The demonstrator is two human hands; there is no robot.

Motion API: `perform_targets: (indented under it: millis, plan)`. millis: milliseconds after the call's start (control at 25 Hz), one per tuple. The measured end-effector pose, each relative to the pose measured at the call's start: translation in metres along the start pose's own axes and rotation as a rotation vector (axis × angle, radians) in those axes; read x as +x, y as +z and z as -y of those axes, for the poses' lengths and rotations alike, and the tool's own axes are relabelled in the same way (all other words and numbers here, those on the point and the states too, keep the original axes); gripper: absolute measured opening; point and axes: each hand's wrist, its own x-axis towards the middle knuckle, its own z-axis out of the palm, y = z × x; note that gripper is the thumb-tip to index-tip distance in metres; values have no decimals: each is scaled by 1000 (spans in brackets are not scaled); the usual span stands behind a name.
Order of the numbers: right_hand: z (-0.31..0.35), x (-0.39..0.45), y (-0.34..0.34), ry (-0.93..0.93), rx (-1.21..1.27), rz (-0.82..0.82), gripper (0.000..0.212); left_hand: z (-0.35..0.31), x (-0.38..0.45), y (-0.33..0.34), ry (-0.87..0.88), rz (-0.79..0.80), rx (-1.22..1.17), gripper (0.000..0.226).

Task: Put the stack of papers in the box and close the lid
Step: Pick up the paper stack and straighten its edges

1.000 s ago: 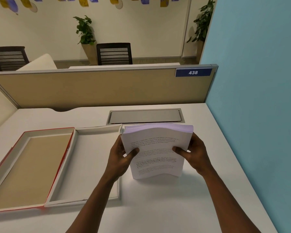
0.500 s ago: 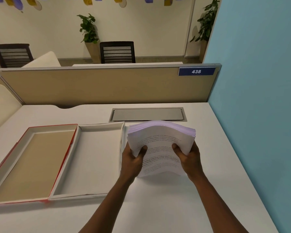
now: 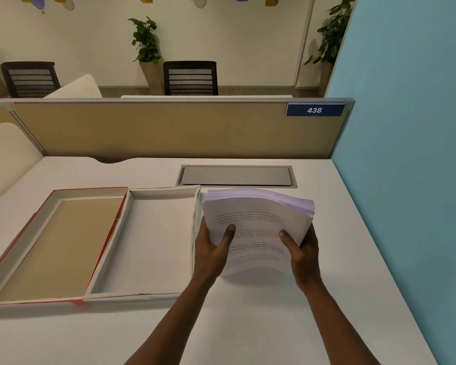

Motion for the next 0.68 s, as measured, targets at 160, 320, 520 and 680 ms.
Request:
perform_targets:
  millis: [160, 320, 520, 680]
  plan:
    - [-1, -4, 1, 13, -71, -9, 45, 5, -3, -7, 42, 18, 98, 49]
    - [-3, -3, 3, 20, -76, -7, 44, 2, -1, -5, 55, -2, 101, 45]
    - [-10, -9, 5, 17, -68, -27, 46, 7, 4, -9, 61, -13, 114, 42]
    - [-12, -12, 8, -5, -142, -43, 34, 9, 3, -10, 47, 1, 122, 39]
